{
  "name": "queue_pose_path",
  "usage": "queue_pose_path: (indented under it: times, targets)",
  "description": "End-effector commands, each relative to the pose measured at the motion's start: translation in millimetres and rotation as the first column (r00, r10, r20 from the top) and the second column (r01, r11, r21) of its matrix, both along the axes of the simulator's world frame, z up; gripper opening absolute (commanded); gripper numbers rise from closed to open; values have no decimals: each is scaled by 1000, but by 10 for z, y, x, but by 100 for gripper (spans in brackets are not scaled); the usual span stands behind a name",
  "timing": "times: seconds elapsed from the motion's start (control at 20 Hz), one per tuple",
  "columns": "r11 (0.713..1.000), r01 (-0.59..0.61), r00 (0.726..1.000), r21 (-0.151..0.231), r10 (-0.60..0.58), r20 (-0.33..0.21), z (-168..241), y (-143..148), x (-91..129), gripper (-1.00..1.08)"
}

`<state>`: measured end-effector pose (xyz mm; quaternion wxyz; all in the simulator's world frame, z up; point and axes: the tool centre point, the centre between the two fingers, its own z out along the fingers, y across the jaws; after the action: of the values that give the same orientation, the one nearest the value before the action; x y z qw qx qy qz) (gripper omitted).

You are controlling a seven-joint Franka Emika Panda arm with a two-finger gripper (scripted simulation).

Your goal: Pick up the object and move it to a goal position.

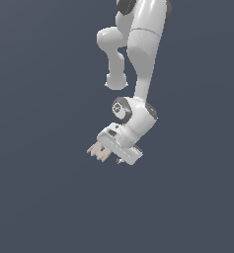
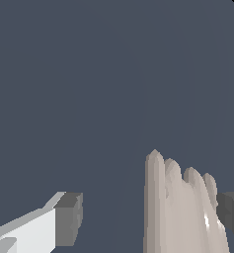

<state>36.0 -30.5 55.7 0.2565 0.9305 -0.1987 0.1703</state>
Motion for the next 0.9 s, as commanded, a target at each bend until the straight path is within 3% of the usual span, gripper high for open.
queue_pose_path:
  times: [0.0,0.8,0.85]
  targets:
    - [1000,2,1000,-7,-1,9,1,-2,8,108]
    - [1000,2,1000,-7,-2,9,-241,-162,62,108]
    - [1000,2,1000,-7,-2,9,-241,-162,62,-100]
